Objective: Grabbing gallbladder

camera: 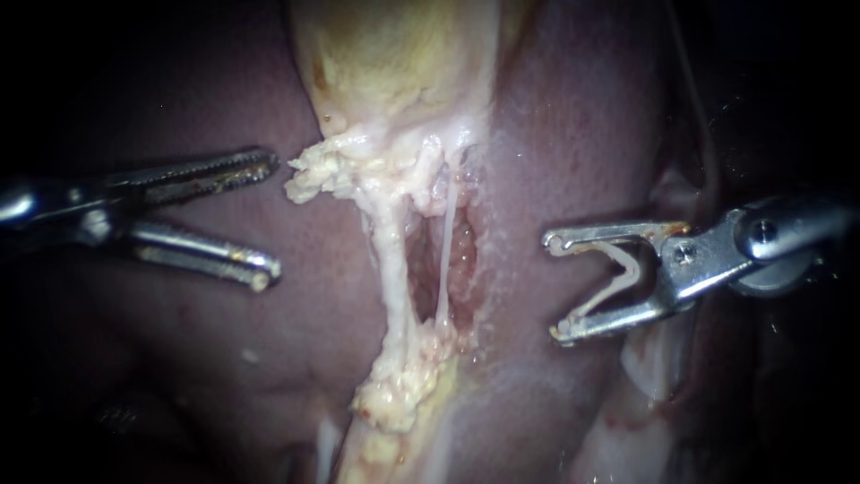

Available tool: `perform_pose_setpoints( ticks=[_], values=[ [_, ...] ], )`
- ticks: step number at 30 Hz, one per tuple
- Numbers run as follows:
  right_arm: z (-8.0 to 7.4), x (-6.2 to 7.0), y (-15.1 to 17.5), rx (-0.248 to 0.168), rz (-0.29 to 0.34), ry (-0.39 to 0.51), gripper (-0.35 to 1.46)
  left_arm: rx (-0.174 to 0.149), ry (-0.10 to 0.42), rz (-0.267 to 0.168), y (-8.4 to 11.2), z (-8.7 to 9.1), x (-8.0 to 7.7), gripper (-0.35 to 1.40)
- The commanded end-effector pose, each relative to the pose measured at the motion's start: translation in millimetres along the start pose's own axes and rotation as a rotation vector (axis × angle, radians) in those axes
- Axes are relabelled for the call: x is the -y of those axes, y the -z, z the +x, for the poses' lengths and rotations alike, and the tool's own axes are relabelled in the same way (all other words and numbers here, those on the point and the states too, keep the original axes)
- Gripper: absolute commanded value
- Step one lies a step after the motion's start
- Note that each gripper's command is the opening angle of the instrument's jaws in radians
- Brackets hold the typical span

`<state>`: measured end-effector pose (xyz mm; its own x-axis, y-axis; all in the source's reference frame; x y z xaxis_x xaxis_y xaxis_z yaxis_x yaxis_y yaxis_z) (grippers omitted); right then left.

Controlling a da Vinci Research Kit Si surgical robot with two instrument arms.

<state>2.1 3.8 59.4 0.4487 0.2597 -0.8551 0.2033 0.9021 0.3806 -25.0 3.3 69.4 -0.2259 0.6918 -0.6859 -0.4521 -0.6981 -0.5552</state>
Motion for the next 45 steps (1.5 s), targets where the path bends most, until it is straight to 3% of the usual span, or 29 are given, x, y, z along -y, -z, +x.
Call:
perform_pose_setpoints(
  ticks=[1, 7, 14, 18, 22, 34, 39, 45],
  values=[
    [0.0, 0.0, -0.1, 0.0, 0.0, 0.0, 0.5, -0.001, 0.0, 0.01, -0.7, 0.2, 0.0, 0.68],
    [0.0, 0.0, -0.1, 0.0, 0.0, 0.0, 0.5, -0.006, -0.006, 0.019, -4.4, 0.6, 0.1, 0.59],
    [0.0, 0.0, -0.1, 0.0, 0.0, 0.0, 0.5, -0.012, -0.003, 0.019, -5.2, 0.8, 0.7, 0.31],
    [0.0, 0.0, -0.1, 0.0, -0.001, 0.0, 0.5, -0.021, 0.0, 0.019, -5.1, 1.2, 0.5, 0.09],
    [0.0, 0.0, -0.1, 0.0, -0.001, 0.0, 0.5, -0.029, 0.008, 0.021, -4.9, 1.4, 0.1, -0.35],
    [0.0, 0.0, -0.1, 0.0, 0.0, 0.0, 0.5, -0.034, 0.064, 0.032, -2.4, 2.4, -0.7, -0.35],
    [0.0, 0.0, 0.0, 0.0, 0.0, 0.0, 0.5, -0.028, 0.085, 0.039, 0.1, 5.3, 0.0, -0.35],
    [0.0, 0.0, 0.0, 0.0, 0.0, 0.0, 0.5, -0.026, 0.075, 0.051, 2.8, 8.2, 0.9, -0.35]
  ],
)
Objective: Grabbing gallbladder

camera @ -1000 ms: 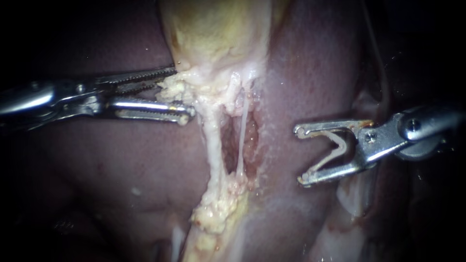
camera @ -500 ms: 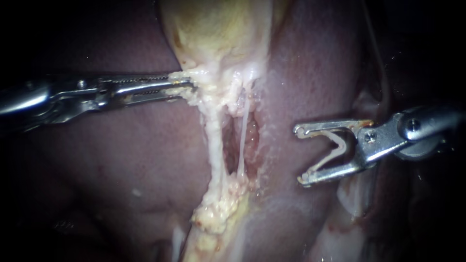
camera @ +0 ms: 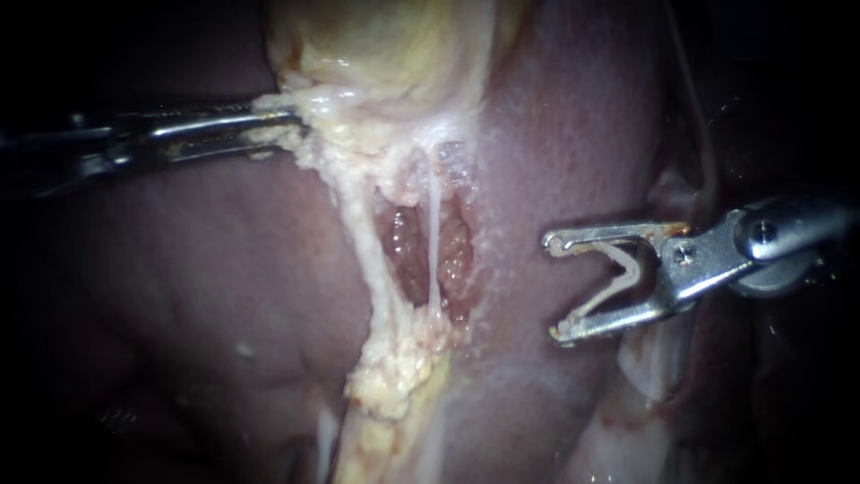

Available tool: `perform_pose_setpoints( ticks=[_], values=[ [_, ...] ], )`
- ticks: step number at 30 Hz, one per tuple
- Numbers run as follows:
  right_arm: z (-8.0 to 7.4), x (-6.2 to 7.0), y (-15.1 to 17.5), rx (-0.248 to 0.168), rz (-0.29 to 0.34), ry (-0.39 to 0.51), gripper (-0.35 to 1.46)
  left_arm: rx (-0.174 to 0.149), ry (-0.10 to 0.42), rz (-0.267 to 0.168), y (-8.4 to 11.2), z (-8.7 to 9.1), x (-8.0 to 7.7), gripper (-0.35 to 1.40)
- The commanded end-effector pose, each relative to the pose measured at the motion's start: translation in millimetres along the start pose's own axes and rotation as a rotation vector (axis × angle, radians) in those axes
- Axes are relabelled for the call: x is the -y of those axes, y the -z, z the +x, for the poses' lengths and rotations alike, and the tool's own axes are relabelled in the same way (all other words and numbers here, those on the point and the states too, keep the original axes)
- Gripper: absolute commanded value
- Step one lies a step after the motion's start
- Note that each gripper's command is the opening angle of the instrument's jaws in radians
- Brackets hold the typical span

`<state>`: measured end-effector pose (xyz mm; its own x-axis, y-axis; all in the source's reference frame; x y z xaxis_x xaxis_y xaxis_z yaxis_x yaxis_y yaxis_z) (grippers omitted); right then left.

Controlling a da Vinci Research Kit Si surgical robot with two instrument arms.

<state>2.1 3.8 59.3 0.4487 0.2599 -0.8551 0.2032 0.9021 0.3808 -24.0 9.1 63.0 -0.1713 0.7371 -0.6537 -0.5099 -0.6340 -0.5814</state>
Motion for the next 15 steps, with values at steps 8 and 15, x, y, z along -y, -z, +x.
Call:
perform_pose_setpoints(
  ticks=[8, 15],
  values=[
    [0.0, 0.0, 0.0, 0.0, 0.0, 0.0, 0.5, -0.005, 0.006, 0.01, 0.7, 0.3, 0.1, -0.35],
    [0.0, 0.0, 0.0, 0.0, 0.0, 0.0, 0.5, -0.009, 0.006, 0.013, 0.6, 0.2, 0.0, -0.35]
  ],
)
